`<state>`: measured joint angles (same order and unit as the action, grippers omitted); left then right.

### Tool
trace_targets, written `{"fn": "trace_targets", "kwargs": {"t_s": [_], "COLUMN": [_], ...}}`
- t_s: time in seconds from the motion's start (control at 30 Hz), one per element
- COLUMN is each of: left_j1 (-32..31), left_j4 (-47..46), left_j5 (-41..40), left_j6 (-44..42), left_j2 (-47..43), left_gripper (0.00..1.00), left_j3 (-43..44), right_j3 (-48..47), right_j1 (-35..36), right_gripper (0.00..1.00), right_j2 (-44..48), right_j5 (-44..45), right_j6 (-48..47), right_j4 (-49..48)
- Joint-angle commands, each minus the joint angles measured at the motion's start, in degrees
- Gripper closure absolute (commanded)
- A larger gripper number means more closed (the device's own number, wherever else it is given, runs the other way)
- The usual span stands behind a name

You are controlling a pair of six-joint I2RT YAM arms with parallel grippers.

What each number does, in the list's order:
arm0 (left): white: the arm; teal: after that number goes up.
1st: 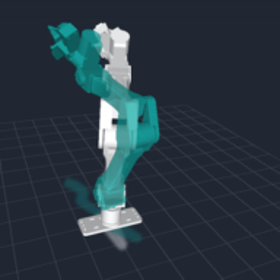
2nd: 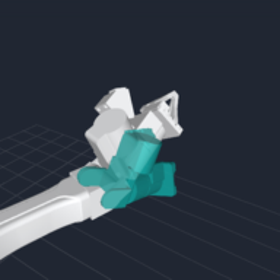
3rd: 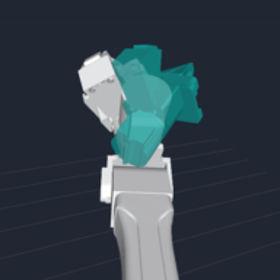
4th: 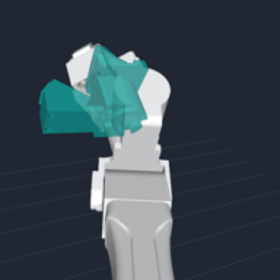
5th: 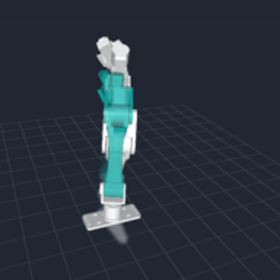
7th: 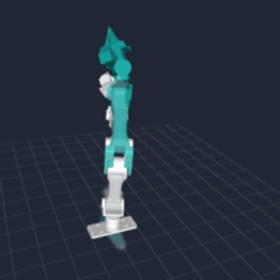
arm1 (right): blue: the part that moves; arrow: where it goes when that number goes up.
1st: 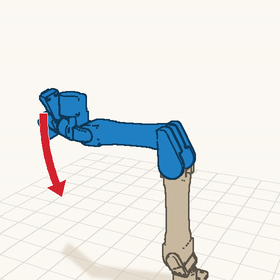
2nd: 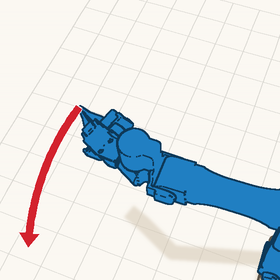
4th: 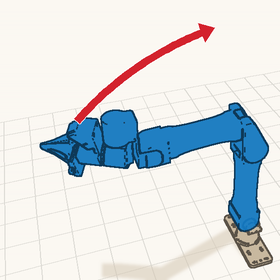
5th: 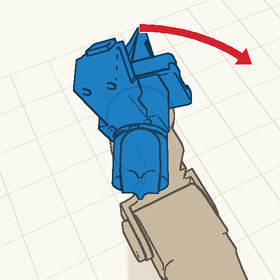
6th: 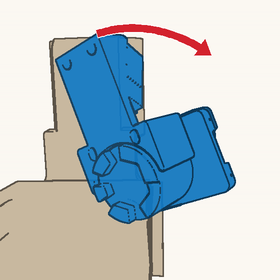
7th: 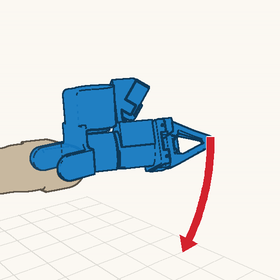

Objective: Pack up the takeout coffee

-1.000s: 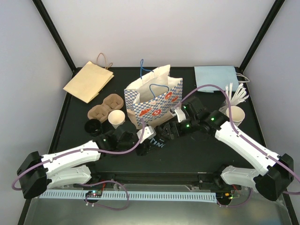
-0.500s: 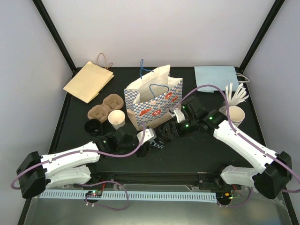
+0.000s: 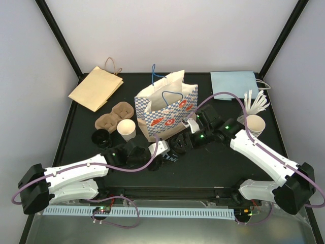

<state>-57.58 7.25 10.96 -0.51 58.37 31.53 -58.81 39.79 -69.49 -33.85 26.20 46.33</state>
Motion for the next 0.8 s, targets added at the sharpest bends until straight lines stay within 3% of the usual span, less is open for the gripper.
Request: {"fn": "trace_targets", "kwargs": {"t_s": [0.0,0.27,0.6,0.77], "left_j1": [-0.75,-1.30,-1.30,-1.30], "left_j4": [-2.14,-2.02,-0.69,0.63], "left_j5": [-1.14,-2.50,-5.85,-6.15], "left_j6": [-1.50,-1.86,0.37,2.70], "left_j2": [-0.43,0.21,-1.84,-4.36], "left_gripper": [0.43,0.42,0.02,0.01], "left_j3": [1.07,1.21,1.48,1.20], "right_j3": [-0.17,-0.16,-2.00,-2.67], "right_j1": [0.36,0.30,0.30,0.28], "right_gripper": [0.18,0.22,0.25,0.25], "right_j2": [-0.77,-1.58,-0.12,1.55], "right_j5": [-2.73,-3.18,4.86,12.77], "right_j6": [-0.57,-1.56,-2.49,-3.28], "right_j4": [-0.50,0.05,2.15,4.19]}}
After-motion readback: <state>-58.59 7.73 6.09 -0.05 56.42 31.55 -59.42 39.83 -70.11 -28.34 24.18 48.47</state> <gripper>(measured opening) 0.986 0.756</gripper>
